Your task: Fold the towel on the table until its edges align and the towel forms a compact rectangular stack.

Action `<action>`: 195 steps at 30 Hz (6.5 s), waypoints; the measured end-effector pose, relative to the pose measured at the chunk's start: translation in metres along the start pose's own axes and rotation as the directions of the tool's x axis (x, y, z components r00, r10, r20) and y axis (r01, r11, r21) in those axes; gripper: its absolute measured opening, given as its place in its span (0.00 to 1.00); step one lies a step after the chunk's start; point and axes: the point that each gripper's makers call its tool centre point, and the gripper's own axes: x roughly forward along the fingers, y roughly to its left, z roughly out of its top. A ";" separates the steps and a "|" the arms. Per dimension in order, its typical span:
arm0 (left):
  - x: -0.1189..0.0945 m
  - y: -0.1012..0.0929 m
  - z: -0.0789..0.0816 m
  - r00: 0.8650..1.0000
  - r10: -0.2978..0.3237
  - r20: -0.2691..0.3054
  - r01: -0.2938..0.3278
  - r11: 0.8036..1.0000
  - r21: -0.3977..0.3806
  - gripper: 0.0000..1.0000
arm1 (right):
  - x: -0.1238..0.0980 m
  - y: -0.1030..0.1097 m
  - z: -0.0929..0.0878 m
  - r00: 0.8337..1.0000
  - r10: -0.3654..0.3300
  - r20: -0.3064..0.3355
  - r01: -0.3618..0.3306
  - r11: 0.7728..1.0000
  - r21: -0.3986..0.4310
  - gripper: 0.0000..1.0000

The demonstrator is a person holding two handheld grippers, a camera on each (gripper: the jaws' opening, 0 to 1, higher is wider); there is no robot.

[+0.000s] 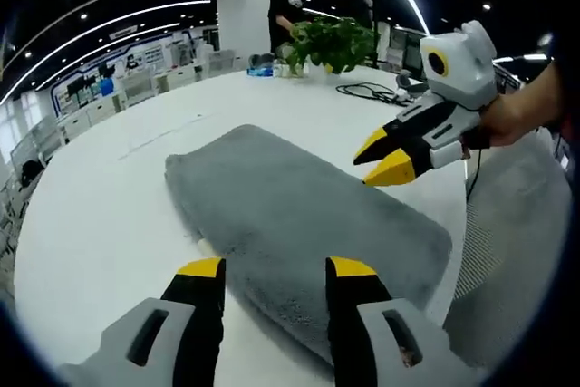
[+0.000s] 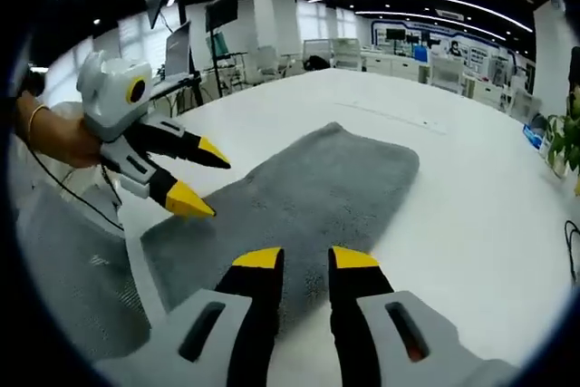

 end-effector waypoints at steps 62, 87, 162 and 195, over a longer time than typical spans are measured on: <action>-0.011 -0.074 -0.056 0.948 -0.204 -0.246 0.292 0.864 0.411 0.11 | -0.015 0.081 -0.083 0.929 0.152 -0.337 -0.318 0.795 -0.516 0.08; -0.030 -0.100 -0.068 0.935 -0.231 -0.270 0.321 0.874 0.364 0.10 | -0.034 0.103 -0.088 0.930 0.200 -0.309 -0.299 0.899 -0.319 0.03; -0.129 -0.068 0.067 0.969 -0.246 -0.027 0.245 0.937 0.250 0.08 | -0.130 0.102 0.072 0.938 0.324 -0.122 -0.341 0.926 -0.162 0.02; -0.093 -0.021 0.096 0.954 -0.301 -0.001 0.293 0.927 0.234 0.08 | -0.102 0.051 0.106 0.939 0.323 -0.115 -0.336 0.934 -0.121 0.02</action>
